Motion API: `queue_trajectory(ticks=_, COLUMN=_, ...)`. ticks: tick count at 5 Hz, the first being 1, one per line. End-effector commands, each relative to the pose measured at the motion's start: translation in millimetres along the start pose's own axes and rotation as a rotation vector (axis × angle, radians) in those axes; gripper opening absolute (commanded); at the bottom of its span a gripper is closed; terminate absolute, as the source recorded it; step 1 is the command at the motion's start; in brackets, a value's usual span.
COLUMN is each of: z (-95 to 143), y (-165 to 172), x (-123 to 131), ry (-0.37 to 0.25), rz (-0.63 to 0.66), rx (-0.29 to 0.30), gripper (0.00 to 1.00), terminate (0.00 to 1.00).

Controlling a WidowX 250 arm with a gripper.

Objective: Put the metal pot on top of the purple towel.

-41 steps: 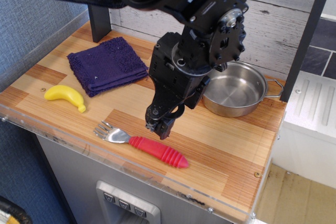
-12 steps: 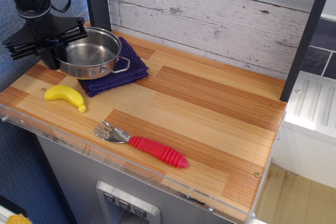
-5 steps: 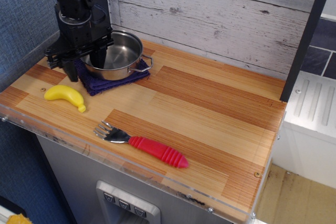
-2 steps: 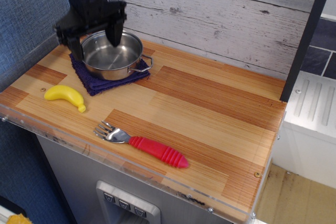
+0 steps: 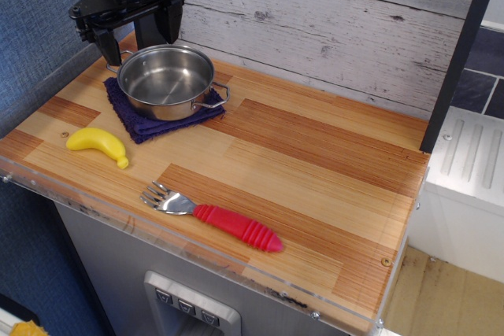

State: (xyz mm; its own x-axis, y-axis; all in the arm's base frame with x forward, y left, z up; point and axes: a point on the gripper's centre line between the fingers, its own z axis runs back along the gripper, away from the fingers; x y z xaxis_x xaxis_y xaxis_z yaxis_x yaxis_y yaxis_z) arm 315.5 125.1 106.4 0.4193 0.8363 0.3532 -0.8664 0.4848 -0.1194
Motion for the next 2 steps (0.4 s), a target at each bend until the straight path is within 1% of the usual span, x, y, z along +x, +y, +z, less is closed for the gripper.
queue_trajectory(ticks=1, z=18.3, y=-9.3, x=12.5, ry=-0.044, rz=0.010, rx=-0.041, gripper=1.00, terminate=0.00)
queue_trajectory(ticks=2, z=18.3, y=-9.3, x=12.5, ry=-0.044, rz=0.010, rx=-0.041, gripper=1.00, terminate=1.00)
